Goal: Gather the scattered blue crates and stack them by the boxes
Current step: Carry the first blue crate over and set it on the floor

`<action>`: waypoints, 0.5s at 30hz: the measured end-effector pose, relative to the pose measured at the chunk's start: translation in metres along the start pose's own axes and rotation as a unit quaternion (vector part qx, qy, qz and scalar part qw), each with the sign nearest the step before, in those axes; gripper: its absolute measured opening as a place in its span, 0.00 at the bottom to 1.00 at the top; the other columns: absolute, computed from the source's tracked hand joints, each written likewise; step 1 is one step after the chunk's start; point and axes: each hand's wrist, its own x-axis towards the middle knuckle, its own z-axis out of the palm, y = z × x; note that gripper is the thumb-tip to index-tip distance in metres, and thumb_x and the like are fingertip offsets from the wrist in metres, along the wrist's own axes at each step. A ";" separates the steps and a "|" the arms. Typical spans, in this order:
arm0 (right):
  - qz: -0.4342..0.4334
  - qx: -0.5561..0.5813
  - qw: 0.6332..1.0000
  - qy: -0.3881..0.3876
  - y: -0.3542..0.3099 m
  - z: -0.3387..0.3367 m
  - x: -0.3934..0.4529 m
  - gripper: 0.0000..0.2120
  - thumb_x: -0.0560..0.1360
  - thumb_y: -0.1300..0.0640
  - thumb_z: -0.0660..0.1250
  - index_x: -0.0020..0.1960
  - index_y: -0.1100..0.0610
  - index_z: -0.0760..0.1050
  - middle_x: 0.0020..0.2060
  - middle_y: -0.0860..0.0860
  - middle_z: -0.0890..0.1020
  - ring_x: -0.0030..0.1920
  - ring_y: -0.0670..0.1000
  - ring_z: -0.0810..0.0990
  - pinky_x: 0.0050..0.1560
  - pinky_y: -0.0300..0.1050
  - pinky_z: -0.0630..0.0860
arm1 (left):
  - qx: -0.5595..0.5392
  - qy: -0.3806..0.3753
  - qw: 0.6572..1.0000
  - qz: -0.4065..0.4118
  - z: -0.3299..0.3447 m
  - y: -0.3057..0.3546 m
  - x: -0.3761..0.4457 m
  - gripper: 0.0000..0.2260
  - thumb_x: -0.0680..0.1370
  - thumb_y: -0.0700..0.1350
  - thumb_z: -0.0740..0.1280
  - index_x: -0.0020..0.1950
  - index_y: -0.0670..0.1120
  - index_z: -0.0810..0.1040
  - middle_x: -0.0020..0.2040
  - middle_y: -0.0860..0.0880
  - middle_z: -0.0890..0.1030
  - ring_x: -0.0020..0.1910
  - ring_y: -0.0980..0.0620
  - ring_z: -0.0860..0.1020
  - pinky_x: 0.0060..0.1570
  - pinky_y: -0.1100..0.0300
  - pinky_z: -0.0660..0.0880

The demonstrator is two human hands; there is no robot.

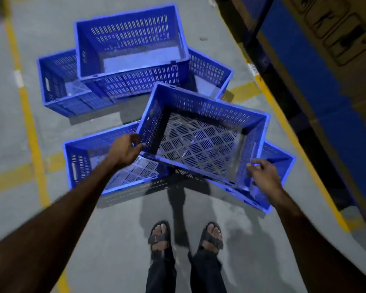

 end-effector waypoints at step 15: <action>-0.014 -0.022 0.989 0.147 0.032 0.026 0.091 0.27 0.75 0.53 0.74 0.72 0.56 0.72 0.61 0.61 0.77 0.56 0.62 0.80 0.60 0.57 0.77 | 0.057 0.020 0.998 -0.003 0.035 -0.035 0.101 0.26 0.80 0.49 0.71 0.75 0.40 0.71 0.62 0.34 0.80 0.58 0.35 0.79 0.57 0.45 0.76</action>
